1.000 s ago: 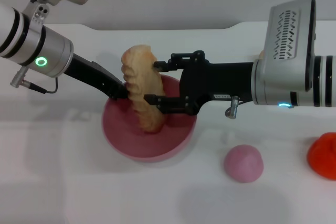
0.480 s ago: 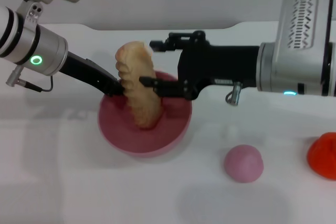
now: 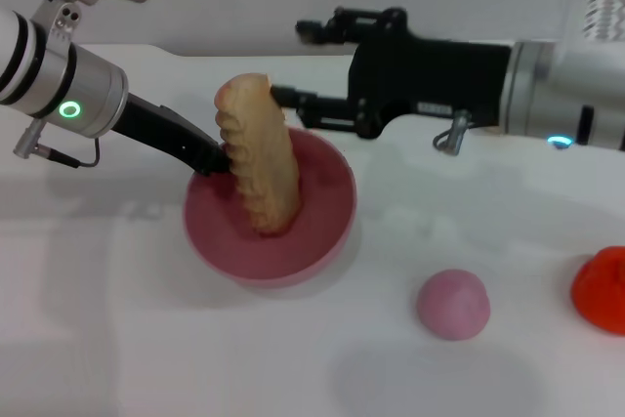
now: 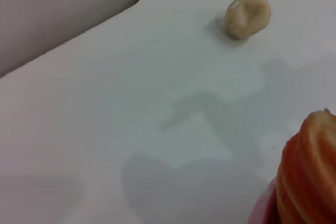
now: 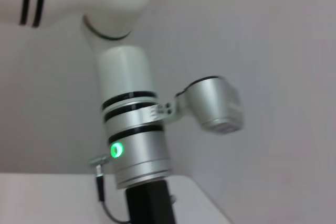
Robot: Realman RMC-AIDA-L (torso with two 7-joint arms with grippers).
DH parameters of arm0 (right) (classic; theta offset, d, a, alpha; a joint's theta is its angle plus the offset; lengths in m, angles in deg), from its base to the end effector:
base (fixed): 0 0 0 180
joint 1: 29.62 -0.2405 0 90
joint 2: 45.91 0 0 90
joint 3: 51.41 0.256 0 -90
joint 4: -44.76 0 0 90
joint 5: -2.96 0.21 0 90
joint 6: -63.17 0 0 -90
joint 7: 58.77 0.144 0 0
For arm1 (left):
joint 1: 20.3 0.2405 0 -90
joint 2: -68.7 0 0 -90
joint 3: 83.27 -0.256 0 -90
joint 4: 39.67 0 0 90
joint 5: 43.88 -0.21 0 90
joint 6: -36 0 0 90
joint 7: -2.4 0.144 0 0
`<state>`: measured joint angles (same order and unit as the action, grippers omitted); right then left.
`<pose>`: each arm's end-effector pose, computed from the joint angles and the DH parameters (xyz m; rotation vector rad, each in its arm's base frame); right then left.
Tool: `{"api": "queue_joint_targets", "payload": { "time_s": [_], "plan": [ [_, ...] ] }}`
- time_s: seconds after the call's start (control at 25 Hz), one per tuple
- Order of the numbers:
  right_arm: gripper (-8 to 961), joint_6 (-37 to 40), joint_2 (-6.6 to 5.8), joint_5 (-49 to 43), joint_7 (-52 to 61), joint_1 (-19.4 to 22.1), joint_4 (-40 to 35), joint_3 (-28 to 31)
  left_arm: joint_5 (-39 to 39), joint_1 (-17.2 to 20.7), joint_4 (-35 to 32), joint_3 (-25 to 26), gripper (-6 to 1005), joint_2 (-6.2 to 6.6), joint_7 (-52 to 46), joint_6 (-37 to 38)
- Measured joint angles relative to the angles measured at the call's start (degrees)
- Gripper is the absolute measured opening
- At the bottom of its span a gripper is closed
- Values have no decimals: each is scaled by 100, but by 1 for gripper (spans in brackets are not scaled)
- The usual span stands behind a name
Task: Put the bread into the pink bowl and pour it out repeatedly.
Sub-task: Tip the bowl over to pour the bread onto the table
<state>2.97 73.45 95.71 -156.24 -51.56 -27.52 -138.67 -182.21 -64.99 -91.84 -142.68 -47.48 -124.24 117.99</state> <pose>0.1178 0.3447 -0.0216 -2.6414 -0.0543 0.7120 -0.1956 0.4023 0.0081 -2.7102 -0.9509 0.1240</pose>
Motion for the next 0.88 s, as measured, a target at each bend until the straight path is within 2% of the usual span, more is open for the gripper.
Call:
{"api": "queue_joint_targets", "payload": {
  "time_s": [0.24,0.48,0.68,0.88],
  "plan": [
    [678,12,14,507,-478,184,205,395,-1,-1,5,1,43,-8,9,-127],
    [678,78,-18,2463,-2246,375,1515,869,22,20,-3,-24,43,-141,42,-651],
    [678,-86,-19,4100,-3380,602,2525,997,381,-11,46,-687,43,-185,51,-1253],
    [677,-387,-14,4932,-3665,865,3160,1285,626,-56,61,-1221,43,-186,36,-1658]
  ]
}}
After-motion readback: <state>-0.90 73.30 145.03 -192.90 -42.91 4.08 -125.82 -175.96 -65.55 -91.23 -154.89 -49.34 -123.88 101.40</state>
